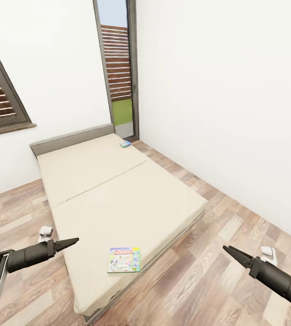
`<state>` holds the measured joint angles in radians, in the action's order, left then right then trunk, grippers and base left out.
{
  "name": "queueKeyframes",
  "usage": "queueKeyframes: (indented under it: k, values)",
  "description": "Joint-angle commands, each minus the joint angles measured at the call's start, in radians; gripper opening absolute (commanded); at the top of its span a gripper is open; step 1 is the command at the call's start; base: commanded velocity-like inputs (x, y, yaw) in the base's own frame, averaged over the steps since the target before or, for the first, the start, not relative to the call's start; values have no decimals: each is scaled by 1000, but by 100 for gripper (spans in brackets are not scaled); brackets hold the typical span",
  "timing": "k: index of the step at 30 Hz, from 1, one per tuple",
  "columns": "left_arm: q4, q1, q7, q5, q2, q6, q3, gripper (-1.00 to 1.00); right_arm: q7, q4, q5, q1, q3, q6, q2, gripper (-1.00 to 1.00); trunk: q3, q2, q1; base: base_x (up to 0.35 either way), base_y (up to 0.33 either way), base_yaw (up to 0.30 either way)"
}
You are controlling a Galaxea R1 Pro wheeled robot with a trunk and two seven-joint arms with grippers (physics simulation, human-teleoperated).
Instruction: Put all the toys in the child's room - the three board games (two on the bed and one on the table), the two jigsaw puzzles on the table, and the tennis ball on the table - inside the toy box on the table in the child's room.
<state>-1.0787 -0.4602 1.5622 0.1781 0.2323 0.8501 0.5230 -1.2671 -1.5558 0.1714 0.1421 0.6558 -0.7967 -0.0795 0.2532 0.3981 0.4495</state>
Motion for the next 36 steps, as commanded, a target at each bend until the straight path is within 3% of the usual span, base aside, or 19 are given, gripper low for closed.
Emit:
queueKeyframes:
  k: [1,22,36]
  values:
    - [-1,-1,9,11,-1,10,2,100,-2,0,3,1,1,-7,0,100,2,2,1,0,-301,291]
    - [-1,-1,9,11,-1,10,3,100,-2,0,2,1,1,-6,0,100,2,2,1,0,-301,292]
    - [-1,-1,9,10,-1,10,2,100,0,0,2,1,-1,-6,0,100,2,2,1,0,-61,292]
